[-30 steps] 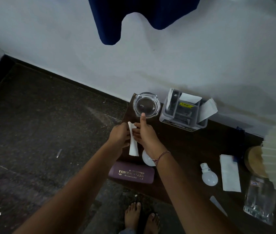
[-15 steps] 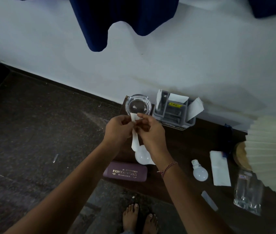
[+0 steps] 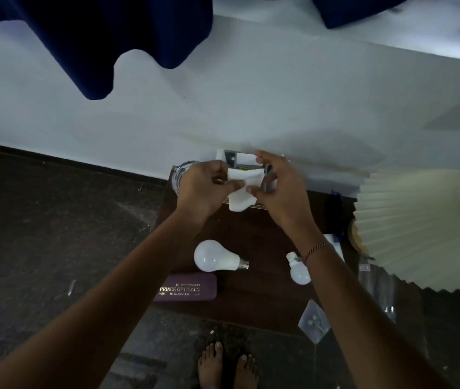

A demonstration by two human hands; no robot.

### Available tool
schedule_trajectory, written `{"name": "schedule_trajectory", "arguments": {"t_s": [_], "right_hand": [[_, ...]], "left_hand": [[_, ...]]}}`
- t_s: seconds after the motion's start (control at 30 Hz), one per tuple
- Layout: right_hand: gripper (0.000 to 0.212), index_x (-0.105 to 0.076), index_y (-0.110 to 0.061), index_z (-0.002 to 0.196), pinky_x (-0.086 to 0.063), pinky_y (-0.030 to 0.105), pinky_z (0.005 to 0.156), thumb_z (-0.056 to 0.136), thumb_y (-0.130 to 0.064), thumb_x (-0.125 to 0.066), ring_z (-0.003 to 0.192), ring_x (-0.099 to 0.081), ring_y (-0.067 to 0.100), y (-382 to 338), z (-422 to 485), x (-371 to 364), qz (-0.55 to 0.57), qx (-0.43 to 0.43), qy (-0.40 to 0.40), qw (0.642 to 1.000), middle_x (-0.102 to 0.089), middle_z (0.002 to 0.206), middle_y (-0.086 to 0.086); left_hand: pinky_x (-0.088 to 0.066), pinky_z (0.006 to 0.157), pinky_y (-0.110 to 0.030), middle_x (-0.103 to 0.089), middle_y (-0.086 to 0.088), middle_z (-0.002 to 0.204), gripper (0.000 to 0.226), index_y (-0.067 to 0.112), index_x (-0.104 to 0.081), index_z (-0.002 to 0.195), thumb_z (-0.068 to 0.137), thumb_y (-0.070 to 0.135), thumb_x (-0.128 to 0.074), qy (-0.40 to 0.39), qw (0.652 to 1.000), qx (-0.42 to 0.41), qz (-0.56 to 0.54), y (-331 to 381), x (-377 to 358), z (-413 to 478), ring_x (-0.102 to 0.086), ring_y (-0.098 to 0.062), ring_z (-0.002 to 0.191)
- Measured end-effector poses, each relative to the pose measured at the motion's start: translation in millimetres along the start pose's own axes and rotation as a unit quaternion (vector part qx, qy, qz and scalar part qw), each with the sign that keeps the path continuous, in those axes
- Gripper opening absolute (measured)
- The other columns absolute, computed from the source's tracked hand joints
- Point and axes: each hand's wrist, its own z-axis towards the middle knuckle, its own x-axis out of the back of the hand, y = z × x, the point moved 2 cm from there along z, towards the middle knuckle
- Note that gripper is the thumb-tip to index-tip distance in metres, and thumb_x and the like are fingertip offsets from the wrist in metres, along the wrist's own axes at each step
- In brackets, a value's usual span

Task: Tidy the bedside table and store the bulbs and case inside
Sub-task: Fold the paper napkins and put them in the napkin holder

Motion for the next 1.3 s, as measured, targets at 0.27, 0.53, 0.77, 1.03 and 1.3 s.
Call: {"name": "schedule_trajectory", "arguments": {"t_s": [0.27,0.53,0.77,1.03,1.3], "right_hand": [[0.019,-0.069,-0.011,0.099,-0.038,0.015,0.065,0.081,-0.013,-0.067,0.073,-0.054,0.01,3.6,33.6,10.6,-0.1,0.005,0.028,0.995,-0.071,0.094,0.007],[0.015,-0.071,-0.009,0.096,-0.042,0.019,0.067,0.084,-0.011,-0.062,0.072,-0.053,0.011,18.6,43.0,1.9,-0.127,0.001,0.029,0.991,-0.071,0.091,0.009],[0.021,-0.067,-0.008,0.104,-0.049,0.019,0.077,0.083,-0.006,-0.063,0.083,-0.062,0.017,34.0,43.7,-8.7,-0.152,-0.009,-0.006,0.988,-0.068,0.099,0.011],[0.026,-0.067,-0.006,0.105,-0.051,0.019,0.084,0.082,0.002,-0.061,0.088,-0.063,0.019,34.0,29.9,-4.5,-0.137,0.002,0.01,0.99,-0.065,0.104,0.011],[0.019,-0.068,-0.01,0.102,-0.034,-0.009,0.072,0.086,-0.006,-0.06,0.08,-0.054,0.003,42.4,-20.3,18.2,-0.088,-0.048,0.093,0.991,-0.067,0.099,0.007]], "left_hand": [[-0.057,0.074,-0.036,-0.074,-0.01,0.078,0.012,0.014,-0.072,0.085,0.073,0.012,-0.074,-0.016,0.997,-0.066,0.048,21.5,-7.3,31.2,-0.068,-0.024,0.069],[-0.04,0.055,-0.011,-0.065,0.001,0.072,0.014,0.013,-0.074,0.089,0.075,0.012,-0.071,-0.023,0.99,-0.094,0.106,12.3,-22.8,48.3,-0.055,-0.009,0.062],[-0.047,0.077,-0.019,-0.074,-0.007,0.095,0.027,0.013,-0.071,0.101,0.075,0.008,-0.068,-0.027,0.981,-0.094,0.17,-3.0,-28.6,57.6,-0.066,-0.016,0.082],[-0.056,0.082,-0.033,-0.073,-0.001,0.1,0.031,0.019,-0.068,0.108,0.079,0.009,-0.062,-0.001,0.981,-0.099,0.164,-6.8,-19.9,45.2,-0.069,-0.019,0.083],[-0.056,0.069,-0.03,-0.072,0.002,0.077,0.017,0.023,-0.069,0.097,0.084,0.019,-0.058,0.045,0.984,-0.13,0.115,0.7,-38.9,-7.9,-0.065,-0.01,0.07]]}}
